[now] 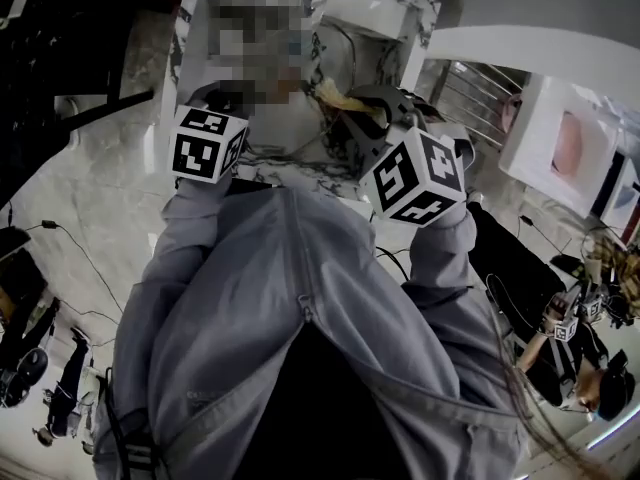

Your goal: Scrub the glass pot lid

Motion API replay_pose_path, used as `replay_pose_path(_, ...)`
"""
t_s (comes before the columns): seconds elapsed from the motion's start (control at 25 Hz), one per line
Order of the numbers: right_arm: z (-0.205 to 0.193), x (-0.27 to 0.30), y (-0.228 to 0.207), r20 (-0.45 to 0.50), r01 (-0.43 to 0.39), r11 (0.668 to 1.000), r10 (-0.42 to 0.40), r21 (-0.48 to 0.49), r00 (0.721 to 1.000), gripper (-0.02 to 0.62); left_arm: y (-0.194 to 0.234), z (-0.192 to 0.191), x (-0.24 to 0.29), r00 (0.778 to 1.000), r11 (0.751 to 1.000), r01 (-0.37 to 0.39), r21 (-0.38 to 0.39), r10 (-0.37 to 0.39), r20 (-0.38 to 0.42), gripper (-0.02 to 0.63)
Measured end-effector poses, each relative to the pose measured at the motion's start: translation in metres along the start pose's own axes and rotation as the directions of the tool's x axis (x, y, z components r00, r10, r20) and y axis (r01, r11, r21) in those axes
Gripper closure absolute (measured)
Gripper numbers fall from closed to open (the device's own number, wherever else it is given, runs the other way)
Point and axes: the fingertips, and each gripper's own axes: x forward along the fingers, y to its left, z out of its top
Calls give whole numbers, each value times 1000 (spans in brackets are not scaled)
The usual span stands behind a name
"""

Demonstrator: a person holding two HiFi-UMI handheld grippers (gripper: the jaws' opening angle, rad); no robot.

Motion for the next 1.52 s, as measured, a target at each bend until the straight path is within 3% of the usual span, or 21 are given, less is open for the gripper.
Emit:
replay_pose_path(0.36,-29,18,-47,-35,76,997,-76,-15,996,541,0,4,2,1000,1000,-21,-7,21,9,538)
replay_pose_path(1.0,-77,70,-135,-144,216,975,-221,-51,965,541,0,7,2,999,999,-36,-12,36,21,541)
replay_pose_path(1.24,-84,93,-166,-180,273,956,-288,-103,940,541,-2,9,-1,999,999,-41,-19,42,27,543)
replay_pose_path(1.52,-96,107,-194,-266,347,922,-382,-173,885,540,2,7,0,999,998,-48,-28,48,25,543)
